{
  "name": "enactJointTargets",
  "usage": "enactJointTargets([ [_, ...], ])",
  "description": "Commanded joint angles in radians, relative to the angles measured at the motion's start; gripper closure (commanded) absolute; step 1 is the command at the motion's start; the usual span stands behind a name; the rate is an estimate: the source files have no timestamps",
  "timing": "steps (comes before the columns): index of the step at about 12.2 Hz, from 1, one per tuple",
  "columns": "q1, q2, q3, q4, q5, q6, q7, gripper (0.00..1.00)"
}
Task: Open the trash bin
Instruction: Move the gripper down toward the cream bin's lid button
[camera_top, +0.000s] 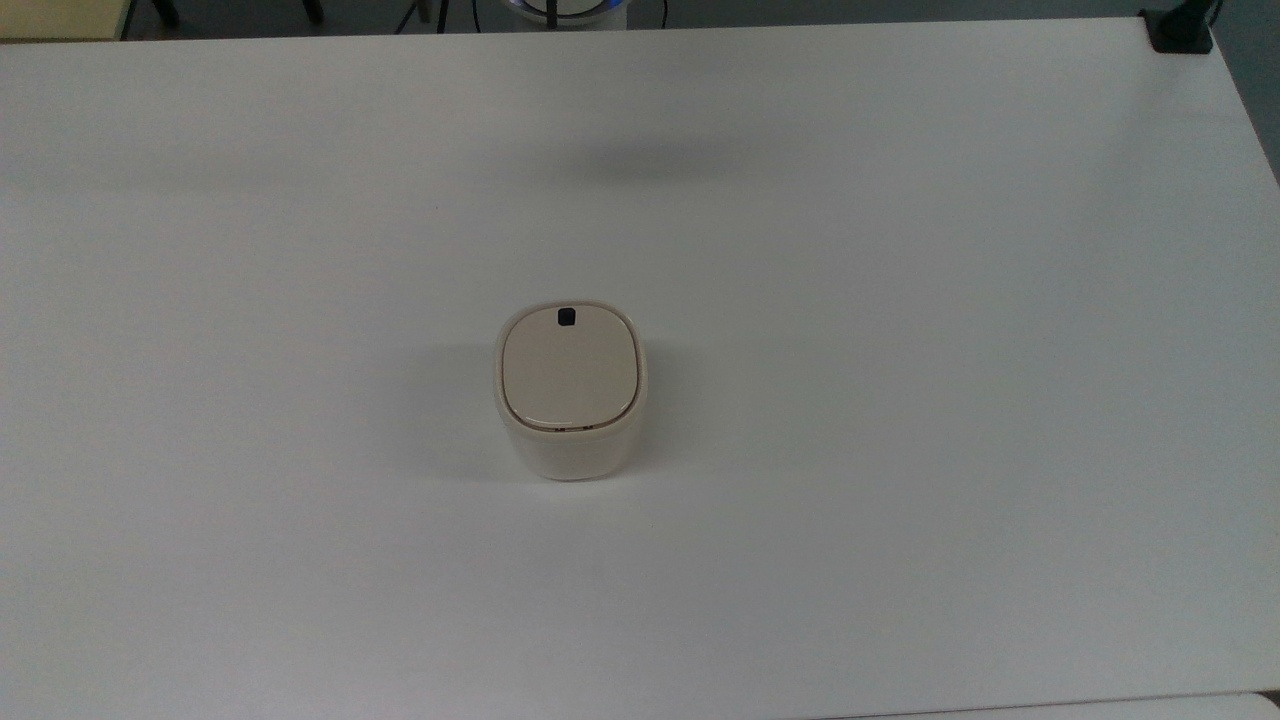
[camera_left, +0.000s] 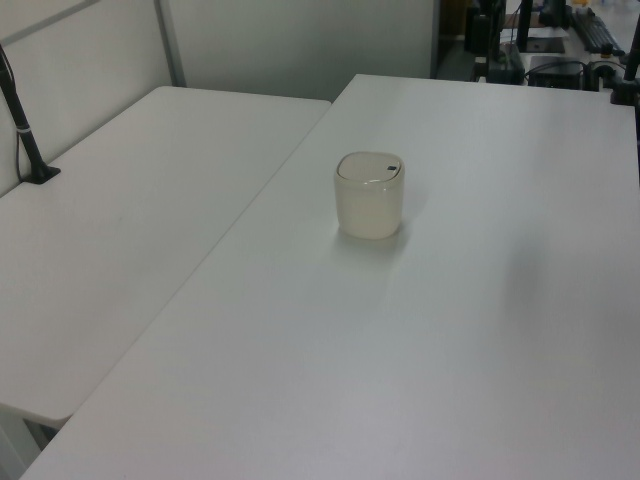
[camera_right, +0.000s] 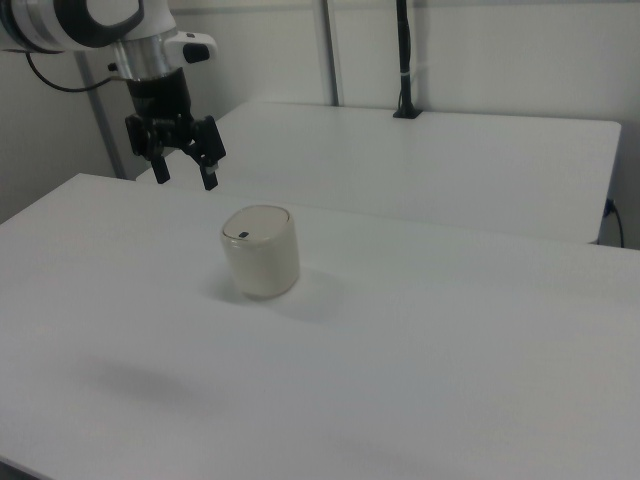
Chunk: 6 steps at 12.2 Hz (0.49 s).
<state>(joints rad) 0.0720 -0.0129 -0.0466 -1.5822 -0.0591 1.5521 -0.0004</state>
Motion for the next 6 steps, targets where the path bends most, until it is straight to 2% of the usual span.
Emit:
enactJointTargets([
  [1,0.019,-0.003,-0.027,-0.019,0.01,0.014,-0.026,0.0],
  [6,0.019,0.005,-0.027,-0.019,0.01,0.013,-0.026,0.0],
])
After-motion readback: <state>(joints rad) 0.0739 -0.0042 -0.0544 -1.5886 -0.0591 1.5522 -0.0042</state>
